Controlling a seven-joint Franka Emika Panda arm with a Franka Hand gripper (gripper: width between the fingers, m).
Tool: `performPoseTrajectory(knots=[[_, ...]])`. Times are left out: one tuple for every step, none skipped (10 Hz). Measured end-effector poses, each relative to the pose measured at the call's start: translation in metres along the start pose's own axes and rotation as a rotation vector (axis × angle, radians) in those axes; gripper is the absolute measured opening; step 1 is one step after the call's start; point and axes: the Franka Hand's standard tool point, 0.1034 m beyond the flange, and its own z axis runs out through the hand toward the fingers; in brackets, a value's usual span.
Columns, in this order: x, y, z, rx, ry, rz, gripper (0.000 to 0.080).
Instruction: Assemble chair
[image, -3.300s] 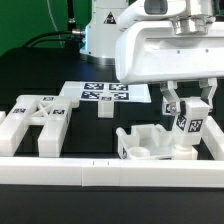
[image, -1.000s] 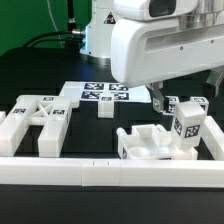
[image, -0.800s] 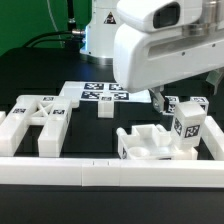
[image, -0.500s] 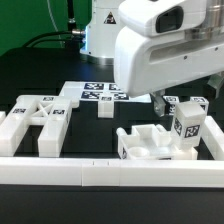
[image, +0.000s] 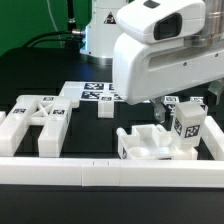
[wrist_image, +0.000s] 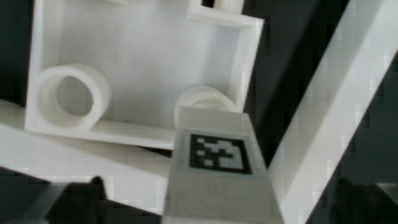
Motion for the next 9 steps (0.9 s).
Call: performPoseTrajectory(knots=[[-0.0002,0.0022,0.0004,-0.001,0.002,-0.020,0.0467],[-0.0004,0.0049,0.0012,-0.002,0.006,-0.042,0.0289],[-0.0003,0.0047,0.0012,-0.002,0.006,-0.040,0.0287],[-0.0003,0.0046,0.0012,-0.002,0.006,-0.040,0.0287],[-0.0003,0.0045,0.0012,-0.002,0.006,-0.033,0.0287],[-0.0004,0.0045,0.0012,-0.001,0.006,-0.005,0.0287],[-0.0024,0.0043,0.0004,-0.003,0.014,0.025,0.0287],[-0.0063,0.0019,0.0011,-0.005,0.036,0.135,0.0287],[-0.0097,-0.0020,0.0034,0.005,0.046,0.251,0.0287]])
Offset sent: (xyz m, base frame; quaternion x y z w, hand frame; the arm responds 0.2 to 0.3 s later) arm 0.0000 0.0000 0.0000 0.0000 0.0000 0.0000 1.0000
